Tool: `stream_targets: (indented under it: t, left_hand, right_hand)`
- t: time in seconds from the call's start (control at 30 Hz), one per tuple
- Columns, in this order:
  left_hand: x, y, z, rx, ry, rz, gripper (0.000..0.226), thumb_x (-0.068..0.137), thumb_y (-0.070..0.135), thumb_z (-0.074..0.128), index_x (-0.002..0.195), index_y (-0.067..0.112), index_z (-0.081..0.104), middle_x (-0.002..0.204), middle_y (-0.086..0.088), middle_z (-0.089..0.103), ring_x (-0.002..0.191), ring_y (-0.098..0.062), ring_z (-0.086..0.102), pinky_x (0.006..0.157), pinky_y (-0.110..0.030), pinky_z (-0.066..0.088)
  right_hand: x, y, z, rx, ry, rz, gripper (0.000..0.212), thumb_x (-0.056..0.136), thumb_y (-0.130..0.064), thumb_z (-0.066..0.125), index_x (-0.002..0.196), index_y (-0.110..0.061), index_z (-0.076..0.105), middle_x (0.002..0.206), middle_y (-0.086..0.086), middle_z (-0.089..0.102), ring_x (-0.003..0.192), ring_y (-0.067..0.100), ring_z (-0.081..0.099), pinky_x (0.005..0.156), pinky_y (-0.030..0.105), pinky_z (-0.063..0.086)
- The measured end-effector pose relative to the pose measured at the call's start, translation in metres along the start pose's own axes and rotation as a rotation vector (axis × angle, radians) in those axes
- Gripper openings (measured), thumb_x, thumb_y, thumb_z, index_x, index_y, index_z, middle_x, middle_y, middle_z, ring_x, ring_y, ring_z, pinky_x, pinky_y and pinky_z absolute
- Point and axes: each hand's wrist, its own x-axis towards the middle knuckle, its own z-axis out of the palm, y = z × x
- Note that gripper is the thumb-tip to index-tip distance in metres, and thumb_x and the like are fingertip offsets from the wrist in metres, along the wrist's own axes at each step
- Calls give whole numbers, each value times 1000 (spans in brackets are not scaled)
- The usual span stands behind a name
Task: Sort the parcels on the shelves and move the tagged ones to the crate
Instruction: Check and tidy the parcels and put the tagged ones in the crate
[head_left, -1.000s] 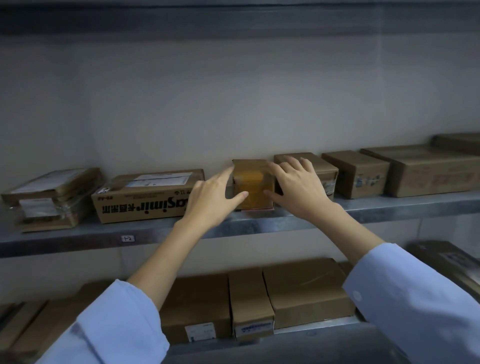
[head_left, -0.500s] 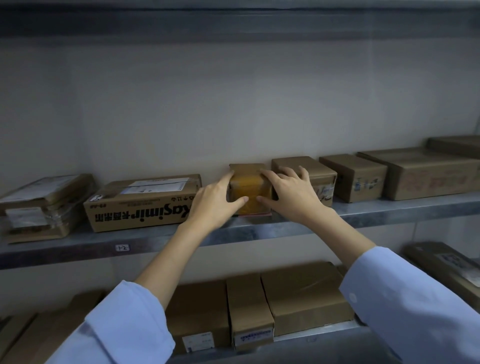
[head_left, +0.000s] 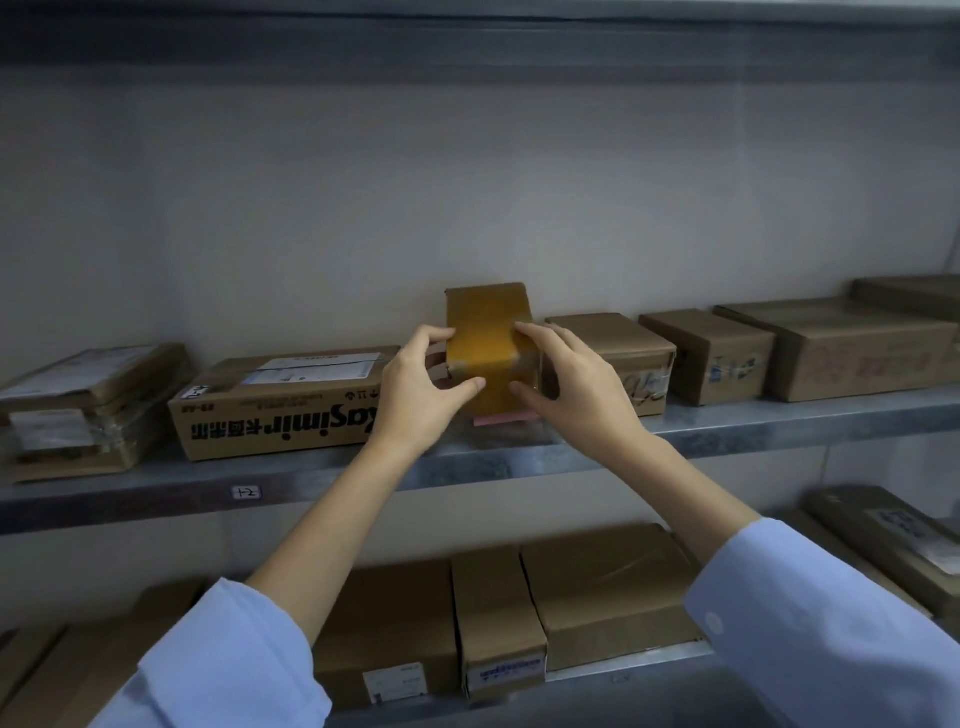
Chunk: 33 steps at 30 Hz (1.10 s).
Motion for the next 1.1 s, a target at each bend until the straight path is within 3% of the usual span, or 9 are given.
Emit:
stream_targets:
  t: [0.07, 0.33, 0.53, 0.73, 0.87, 1.1]
  left_hand:
    - [-1, 1, -2, -44, 14, -8, 56, 74, 18, 84, 123, 18, 55, 129, -2, 60, 119, -18, 57, 96, -39, 54]
    - [-3, 7, -12, -90, -38, 26, 70, 80, 19, 79, 139, 25, 44, 138, 7, 51, 129, -12, 47, 101, -44, 50]
    - [-5, 11, -13, -106, -54, -2, 84, 82, 21, 77, 151, 24, 29, 150, 3, 39, 135, -14, 40, 103, -40, 48]
    - [-7, 10, -12, -69, -41, 0, 85, 81, 23, 78, 151, 19, 30, 142, -3, 35, 134, -18, 38, 102, -45, 48]
    - [-8, 10, -11, -59, -51, 21, 86, 79, 24, 80, 150, 21, 32, 138, -1, 35, 130, -16, 40, 102, -46, 49]
    - [-10, 8, -12, -20, -44, 32, 86, 78, 30, 80, 149, 25, 31, 139, 2, 32, 129, -13, 40, 104, -44, 47]
  right_hand:
    - [-2, -5, 1, 69, 21, 7, 62, 90, -30, 68, 145, -22, 41, 145, -2, 46, 124, 21, 52, 100, 41, 48]
    - [0, -14, -4, 423, 23, 121, 54, 88, -21, 72, 135, -16, 46, 135, 1, 50, 119, 14, 54, 97, 37, 53]
    - [0, -18, -5, 550, 24, 199, 69, 84, -16, 75, 141, -17, 36, 140, 3, 44, 125, 16, 50, 102, 36, 50]
    - [-2, -18, -3, 516, -2, 230, 96, 81, -11, 78, 155, -22, 18, 153, 0, 25, 127, 11, 42, 94, 15, 45]
    - [-3, -22, -3, 481, -26, 206, 95, 82, -10, 77, 155, -16, 16, 150, 2, 33, 133, 11, 39, 107, 30, 40]
    - [-4, -27, -5, 496, -47, 199, 93, 83, -13, 76, 155, -22, 17, 146, 4, 31, 134, 18, 40, 111, 39, 41]
